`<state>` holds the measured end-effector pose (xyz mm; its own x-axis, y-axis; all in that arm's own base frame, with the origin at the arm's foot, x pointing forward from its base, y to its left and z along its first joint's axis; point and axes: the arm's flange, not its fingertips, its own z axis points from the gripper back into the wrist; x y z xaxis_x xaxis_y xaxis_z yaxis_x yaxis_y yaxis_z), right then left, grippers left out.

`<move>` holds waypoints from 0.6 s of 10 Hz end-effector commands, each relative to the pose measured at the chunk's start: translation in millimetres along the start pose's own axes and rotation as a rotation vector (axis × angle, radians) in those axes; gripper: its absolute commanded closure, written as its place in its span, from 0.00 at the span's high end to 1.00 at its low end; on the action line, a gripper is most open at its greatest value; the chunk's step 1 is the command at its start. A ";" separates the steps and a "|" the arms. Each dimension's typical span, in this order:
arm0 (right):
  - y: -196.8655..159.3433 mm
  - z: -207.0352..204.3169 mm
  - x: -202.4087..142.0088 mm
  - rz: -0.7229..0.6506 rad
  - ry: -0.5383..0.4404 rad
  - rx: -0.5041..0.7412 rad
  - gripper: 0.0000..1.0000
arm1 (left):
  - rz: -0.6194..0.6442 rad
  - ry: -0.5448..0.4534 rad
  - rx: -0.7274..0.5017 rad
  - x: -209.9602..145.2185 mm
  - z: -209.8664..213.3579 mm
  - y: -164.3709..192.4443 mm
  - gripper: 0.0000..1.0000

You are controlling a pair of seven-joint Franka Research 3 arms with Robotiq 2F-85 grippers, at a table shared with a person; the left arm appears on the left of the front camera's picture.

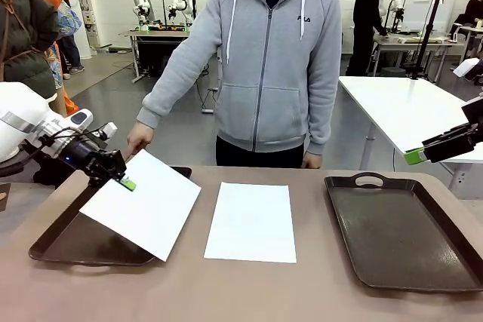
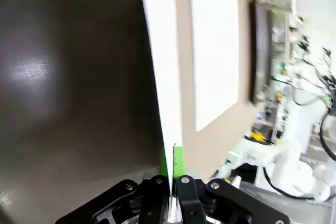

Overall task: Sort the A4 documents.
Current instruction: Place the A4 Paper in the designated Handle tray.

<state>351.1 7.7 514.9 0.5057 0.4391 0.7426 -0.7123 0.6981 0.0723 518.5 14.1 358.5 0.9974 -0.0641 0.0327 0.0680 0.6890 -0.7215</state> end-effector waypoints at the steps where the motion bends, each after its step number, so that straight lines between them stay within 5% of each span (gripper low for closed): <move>1: -1.2 -1.8 -1.1 -0.002 -0.005 0.015 1.00 | 0.049 -0.005 0.178 -1.6 13.7 -5.4 0.01; 6: -1.2 -1.8 -1.1 -0.002 -0.005 0.015 1.00 | 0.077 0.011 0.275 4.9 11.0 10.5 0.01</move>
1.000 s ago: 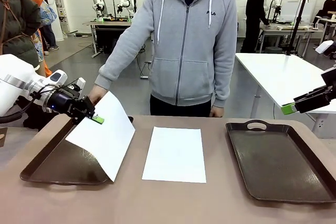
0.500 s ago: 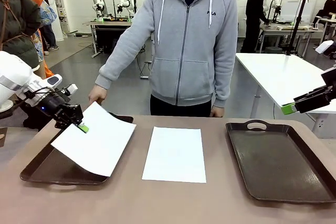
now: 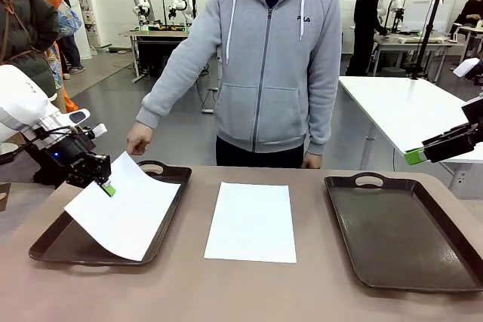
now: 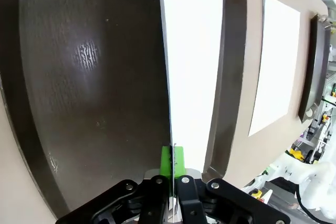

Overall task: Sort the A4 documents.
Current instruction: Place the A4 Paper in the designated Handle tray.

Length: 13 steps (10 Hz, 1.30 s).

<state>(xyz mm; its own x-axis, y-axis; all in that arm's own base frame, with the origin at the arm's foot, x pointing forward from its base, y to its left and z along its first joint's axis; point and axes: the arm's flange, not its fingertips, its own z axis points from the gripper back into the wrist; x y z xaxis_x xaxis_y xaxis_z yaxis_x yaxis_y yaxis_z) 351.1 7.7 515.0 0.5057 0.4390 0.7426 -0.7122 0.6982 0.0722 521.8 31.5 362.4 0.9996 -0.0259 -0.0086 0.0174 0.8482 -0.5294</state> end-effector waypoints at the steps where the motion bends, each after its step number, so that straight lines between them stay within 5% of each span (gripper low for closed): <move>1: -1.1 -1.8 -1.1 -0.002 -0.005 0.015 1.00 | 0.035 0.000 0.044 3.3 -8.0 4.6 0.01; 5: -1.1 -1.8 -1.1 -0.002 -0.005 0.015 1.00 | 0.073 -0.006 0.179 1.8 -15.9 19.8 0.01; 13: -1.1 -1.8 -1.1 -0.002 -0.005 0.015 1.00 | 0.093 -0.075 0.122 12.2 -29.4 14.4 0.01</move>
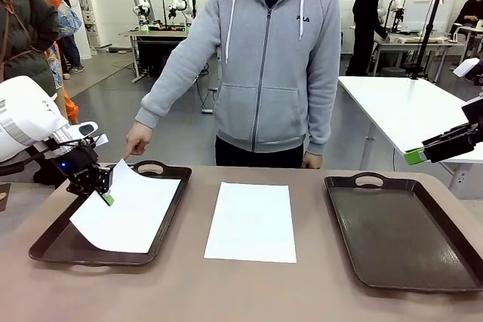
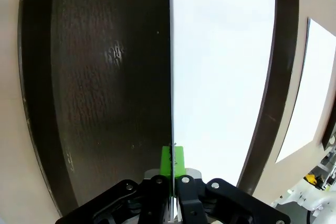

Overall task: Sort the A4 documents.
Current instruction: Place the A4 Paper in the designated Handle tray.

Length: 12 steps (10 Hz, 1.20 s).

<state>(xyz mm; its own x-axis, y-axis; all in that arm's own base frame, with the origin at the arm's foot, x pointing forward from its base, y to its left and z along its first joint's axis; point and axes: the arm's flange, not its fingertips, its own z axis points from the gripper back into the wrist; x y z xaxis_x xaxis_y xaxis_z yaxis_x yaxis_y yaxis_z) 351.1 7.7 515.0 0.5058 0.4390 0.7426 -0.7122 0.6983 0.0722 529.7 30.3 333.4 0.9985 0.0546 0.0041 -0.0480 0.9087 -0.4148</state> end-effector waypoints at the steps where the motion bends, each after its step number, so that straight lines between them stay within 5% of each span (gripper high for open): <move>1: -1.1 -1.9 -1.1 -0.002 -0.005 0.015 1.00 | 0.042 -0.024 -0.011 4.4 -4.9 1.0 0.01; 10: -1.1 -1.9 -1.1 -0.002 -0.005 0.015 1.00 | 0.026 0.005 0.074 -0.8 10.3 11.4 0.93; 12: -1.1 -1.9 -1.1 -0.002 -0.005 0.015 1.00 | 0.028 -0.005 0.097 0.2 17.5 14.2 1.00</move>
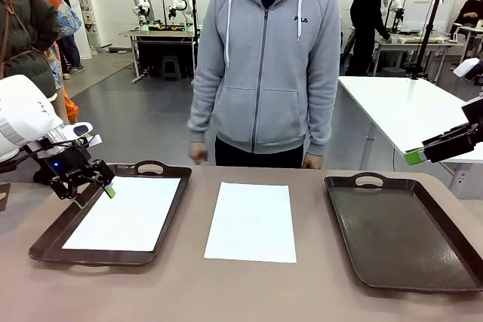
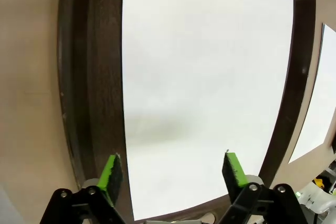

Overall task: Sort the A4 documents.
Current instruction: Place the A4 Paper in the designated Handle tray.

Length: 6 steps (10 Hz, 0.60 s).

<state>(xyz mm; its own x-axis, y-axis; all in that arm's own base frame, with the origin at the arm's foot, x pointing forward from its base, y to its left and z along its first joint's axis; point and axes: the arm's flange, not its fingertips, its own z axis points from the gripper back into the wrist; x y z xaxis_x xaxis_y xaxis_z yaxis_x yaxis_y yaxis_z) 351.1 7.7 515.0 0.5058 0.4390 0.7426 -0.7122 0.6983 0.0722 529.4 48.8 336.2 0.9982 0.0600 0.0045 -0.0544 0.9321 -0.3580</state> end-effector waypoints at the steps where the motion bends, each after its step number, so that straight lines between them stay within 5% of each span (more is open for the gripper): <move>1: -1.1 -1.9 -1.1 -0.002 -0.005 0.015 1.00 | 0.018 -0.004 0.042 0.4 9.4 -1.2 1.00; 6: -1.1 -1.9 -1.1 -0.002 -0.005 0.015 1.00 | -0.004 -0.012 0.012 1.1 6.6 -0.3 1.00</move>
<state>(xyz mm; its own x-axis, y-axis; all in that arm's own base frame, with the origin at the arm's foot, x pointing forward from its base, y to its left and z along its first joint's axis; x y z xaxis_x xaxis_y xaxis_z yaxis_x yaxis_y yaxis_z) 351.1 7.7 515.0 0.5058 0.4390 0.7426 -0.7122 0.6983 0.0722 530.5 50.0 342.1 0.9972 0.0734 0.0122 -0.0644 0.9341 -0.3511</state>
